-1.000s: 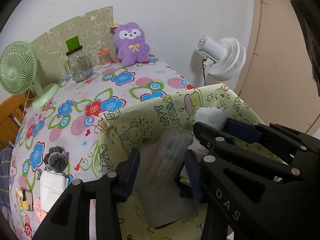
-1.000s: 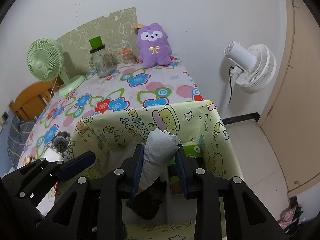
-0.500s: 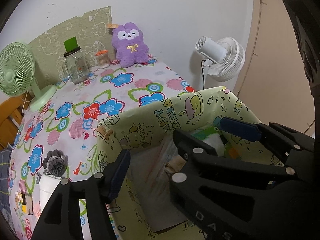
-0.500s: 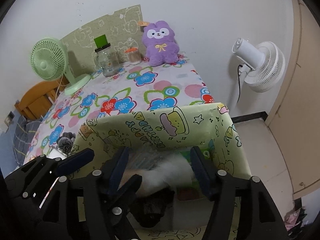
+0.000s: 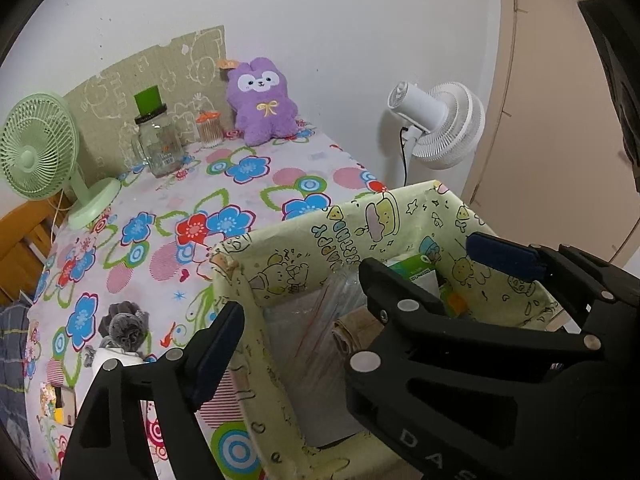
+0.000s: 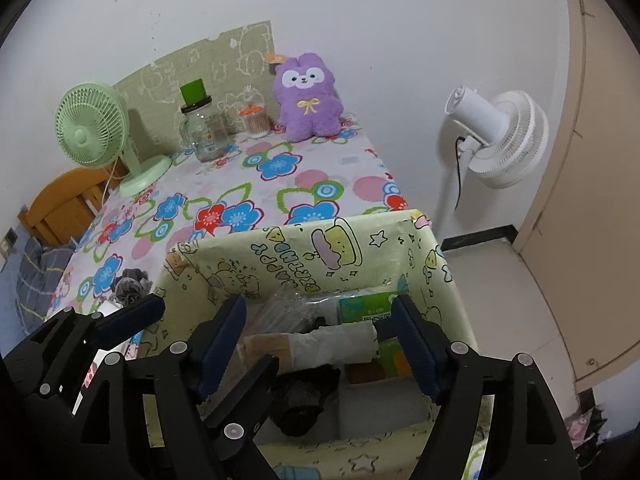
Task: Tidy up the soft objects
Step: 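Lower the plastic bag and white cloth into the fabric box and open both tools, then withdraw both tools from the box back toward the items on the table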
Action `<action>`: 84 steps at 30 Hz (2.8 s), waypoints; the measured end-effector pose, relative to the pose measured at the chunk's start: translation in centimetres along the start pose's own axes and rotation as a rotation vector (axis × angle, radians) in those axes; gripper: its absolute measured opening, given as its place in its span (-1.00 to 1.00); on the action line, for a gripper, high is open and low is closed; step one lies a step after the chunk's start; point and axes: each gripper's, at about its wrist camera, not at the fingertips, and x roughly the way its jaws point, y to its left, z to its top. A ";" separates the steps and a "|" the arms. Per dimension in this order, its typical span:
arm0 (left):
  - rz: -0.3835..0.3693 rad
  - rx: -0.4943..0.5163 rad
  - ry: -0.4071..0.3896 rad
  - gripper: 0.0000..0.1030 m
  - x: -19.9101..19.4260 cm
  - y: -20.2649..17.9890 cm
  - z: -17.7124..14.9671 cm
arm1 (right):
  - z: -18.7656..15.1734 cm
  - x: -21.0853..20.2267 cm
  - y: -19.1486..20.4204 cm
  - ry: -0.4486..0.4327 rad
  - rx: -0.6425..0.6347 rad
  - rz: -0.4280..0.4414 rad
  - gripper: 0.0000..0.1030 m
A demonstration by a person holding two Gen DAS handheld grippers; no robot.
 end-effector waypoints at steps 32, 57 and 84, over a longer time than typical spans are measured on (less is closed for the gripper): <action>0.057 -0.040 -0.139 0.86 -9.4 5.2 -2.4 | -0.7 -8.4 7.5 -0.181 -0.034 -0.041 0.94; 0.134 -0.155 -0.177 0.84 -12.0 12.3 -4.7 | -0.7 -8.2 15.1 -0.161 -0.116 0.060 1.00; 0.188 -0.234 -0.088 0.75 -8.1 18.9 -7.3 | -1.8 -2.2 21.2 -0.085 -0.161 0.107 1.00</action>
